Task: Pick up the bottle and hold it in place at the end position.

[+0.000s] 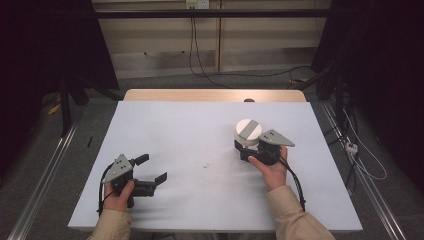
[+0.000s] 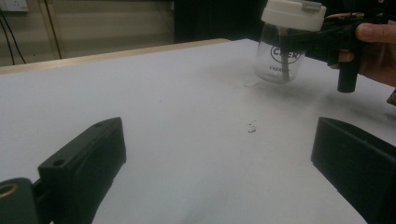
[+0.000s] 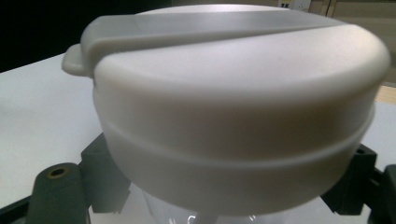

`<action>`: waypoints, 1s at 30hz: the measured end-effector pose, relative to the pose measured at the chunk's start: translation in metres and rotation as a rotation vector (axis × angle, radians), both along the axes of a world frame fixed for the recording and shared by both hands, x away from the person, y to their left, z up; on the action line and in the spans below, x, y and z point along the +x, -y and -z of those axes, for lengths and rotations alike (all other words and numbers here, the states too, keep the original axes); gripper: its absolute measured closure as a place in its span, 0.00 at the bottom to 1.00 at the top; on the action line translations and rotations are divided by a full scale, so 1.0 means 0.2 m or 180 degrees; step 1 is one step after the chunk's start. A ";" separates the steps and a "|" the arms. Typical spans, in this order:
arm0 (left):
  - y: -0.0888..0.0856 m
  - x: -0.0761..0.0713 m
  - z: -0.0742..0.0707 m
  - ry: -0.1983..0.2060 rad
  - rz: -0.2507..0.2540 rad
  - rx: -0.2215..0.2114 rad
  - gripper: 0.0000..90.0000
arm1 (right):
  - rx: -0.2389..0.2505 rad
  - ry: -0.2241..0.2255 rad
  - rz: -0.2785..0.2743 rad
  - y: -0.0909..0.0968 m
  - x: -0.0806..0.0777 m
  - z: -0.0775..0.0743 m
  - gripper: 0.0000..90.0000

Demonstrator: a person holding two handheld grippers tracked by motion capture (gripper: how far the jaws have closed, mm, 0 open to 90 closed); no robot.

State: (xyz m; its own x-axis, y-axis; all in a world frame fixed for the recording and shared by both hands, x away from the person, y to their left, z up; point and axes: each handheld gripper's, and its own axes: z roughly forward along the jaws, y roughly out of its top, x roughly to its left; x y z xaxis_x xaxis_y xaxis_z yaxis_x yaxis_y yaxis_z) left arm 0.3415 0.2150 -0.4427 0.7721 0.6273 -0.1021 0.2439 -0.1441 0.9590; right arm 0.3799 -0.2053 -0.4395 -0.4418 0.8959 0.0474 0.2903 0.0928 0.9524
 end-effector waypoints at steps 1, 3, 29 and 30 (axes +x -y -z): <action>0.00 0.00 0.00 0.0000 0.0000 0.0000 0.03 | 0.0000 0.0000 0.0000 0.00 0.00 0.00 0.20; 0.00 0.00 0.00 0.0001 0.0001 0.0001 0.03 | -0.0007 -0.0002 -0.0017 -0.02 0.01 -0.01 0.20; 0.00 0.00 0.00 0.0002 -0.0011 -0.0050 0.03 | 0.0037 0.0021 -0.0086 -0.11 0.06 -0.03 0.20; 0.00 0.00 0.00 0.0002 -0.0011 -0.0050 0.03 | 0.0027 0.0018 -0.0089 -0.11 0.07 -0.03 0.20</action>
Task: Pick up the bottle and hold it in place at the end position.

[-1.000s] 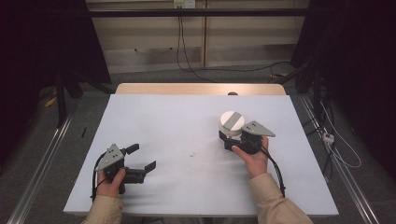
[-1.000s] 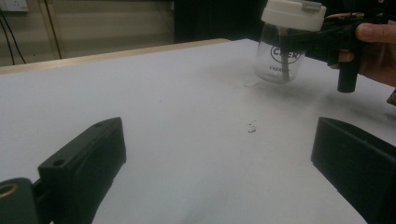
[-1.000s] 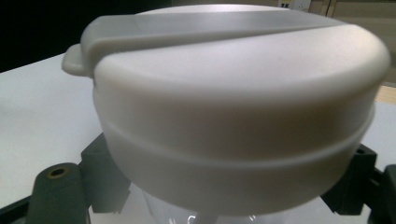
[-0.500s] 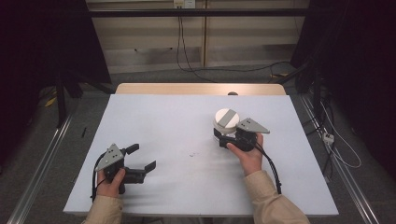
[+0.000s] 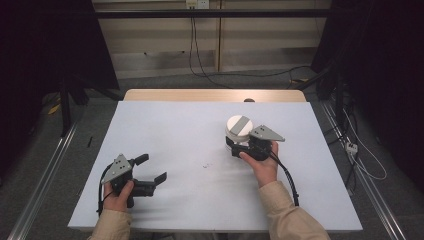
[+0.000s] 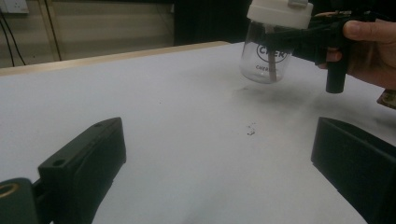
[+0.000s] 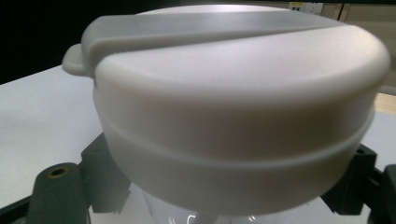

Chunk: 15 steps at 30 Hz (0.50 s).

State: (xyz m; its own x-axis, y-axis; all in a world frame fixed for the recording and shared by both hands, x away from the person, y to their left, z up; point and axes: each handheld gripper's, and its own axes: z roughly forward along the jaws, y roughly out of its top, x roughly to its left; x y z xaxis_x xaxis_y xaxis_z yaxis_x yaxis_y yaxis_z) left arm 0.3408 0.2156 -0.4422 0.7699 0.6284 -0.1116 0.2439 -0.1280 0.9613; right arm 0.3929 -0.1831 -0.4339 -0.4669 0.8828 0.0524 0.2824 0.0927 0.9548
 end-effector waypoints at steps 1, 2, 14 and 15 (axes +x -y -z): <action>0.00 0.00 0.00 0.0005 0.0003 0.0008 0.03 | -0.0008 0.0008 -0.0003 0.00 0.00 0.00 0.20; 0.00 0.00 0.00 0.0005 0.0003 0.0008 0.03 | -0.0005 0.0006 -0.0001 -0.01 0.00 0.00 0.20; 0.00 0.00 0.00 -0.0007 0.0010 0.0011 0.03 | -0.0002 -0.0004 -0.0014 -0.06 0.04 -0.01 0.20; 0.00 0.00 0.00 -0.0007 0.0008 0.0014 0.03 | -0.0010 -0.0005 -0.0021 -0.06 0.04 -0.01 0.20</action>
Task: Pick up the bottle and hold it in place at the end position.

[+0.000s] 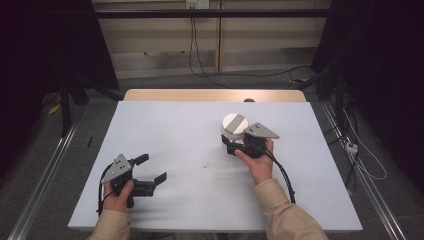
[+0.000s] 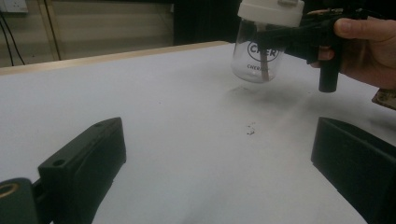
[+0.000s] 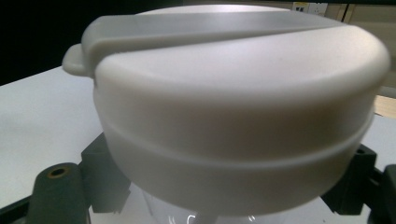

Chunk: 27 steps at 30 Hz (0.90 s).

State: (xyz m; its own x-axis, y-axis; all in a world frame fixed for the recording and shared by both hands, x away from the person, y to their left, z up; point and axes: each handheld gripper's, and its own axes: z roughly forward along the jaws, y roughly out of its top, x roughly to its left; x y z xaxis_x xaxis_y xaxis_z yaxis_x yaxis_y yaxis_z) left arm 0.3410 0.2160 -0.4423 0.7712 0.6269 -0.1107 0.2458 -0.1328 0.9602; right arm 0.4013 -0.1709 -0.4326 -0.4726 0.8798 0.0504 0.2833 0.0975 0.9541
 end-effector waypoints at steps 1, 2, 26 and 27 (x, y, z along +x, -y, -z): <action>0.00 0.00 0.00 0.0000 0.0000 0.0000 0.03 | -0.0002 -0.0002 -0.0006 0.00 0.00 0.00 0.20; 0.00 0.00 0.00 0.0009 0.0004 -0.0007 0.03 | -0.0005 -0.0002 -0.0012 -0.01 0.01 0.00 0.20; 0.00 0.00 0.00 -0.0003 0.0018 -0.0006 0.03 | -0.0047 -0.0042 -0.0119 -0.12 0.05 0.03 0.20; 0.00 0.00 0.00 -0.0004 0.0017 -0.0007 0.03 | -0.0032 -0.0049 -0.0119 -0.12 0.06 0.03 0.20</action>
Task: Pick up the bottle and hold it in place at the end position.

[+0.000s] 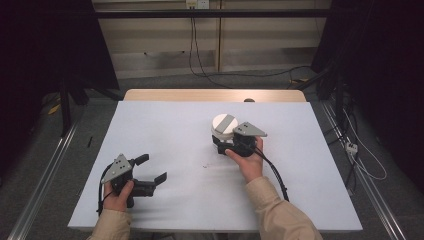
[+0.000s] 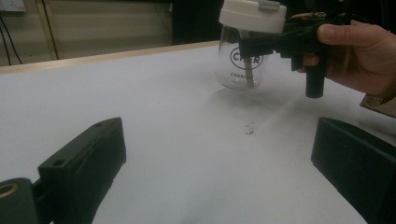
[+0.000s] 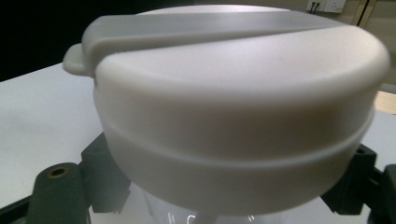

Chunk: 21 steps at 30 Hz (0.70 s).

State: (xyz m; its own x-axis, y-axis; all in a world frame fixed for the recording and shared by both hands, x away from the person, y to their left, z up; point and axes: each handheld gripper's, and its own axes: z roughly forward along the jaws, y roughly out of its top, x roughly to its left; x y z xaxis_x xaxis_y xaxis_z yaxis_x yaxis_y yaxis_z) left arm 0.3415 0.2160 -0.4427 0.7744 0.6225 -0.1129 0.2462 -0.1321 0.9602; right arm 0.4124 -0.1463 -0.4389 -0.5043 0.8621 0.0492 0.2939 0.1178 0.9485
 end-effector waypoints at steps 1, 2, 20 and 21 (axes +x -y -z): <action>0.00 0.00 0.00 0.0000 0.0000 0.0000 0.03 | -0.0002 0.0000 -0.0010 0.00 0.00 0.00 0.20; 0.00 0.00 0.00 -0.0001 -0.0001 -0.0002 0.03 | -0.0002 0.0000 -0.0010 0.00 0.00 0.00 0.20; 0.00 0.00 0.00 -0.0008 0.0017 0.0000 0.03 | -0.0006 -0.0012 -0.0038 -0.05 0.03 0.03 0.20; 0.00 0.00 0.00 -0.0008 0.0017 0.0000 0.03 | -0.0013 -0.0009 -0.0044 -0.05 0.03 0.03 0.20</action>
State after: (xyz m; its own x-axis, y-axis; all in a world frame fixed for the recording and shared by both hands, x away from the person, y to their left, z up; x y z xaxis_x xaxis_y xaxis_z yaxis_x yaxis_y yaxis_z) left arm 0.3417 0.2158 -0.4431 0.7775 0.6183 -0.1149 0.2479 -0.1334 0.9596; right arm 0.4180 -0.1354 -0.4444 -0.5160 0.8553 0.0472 0.2950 0.1257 0.9472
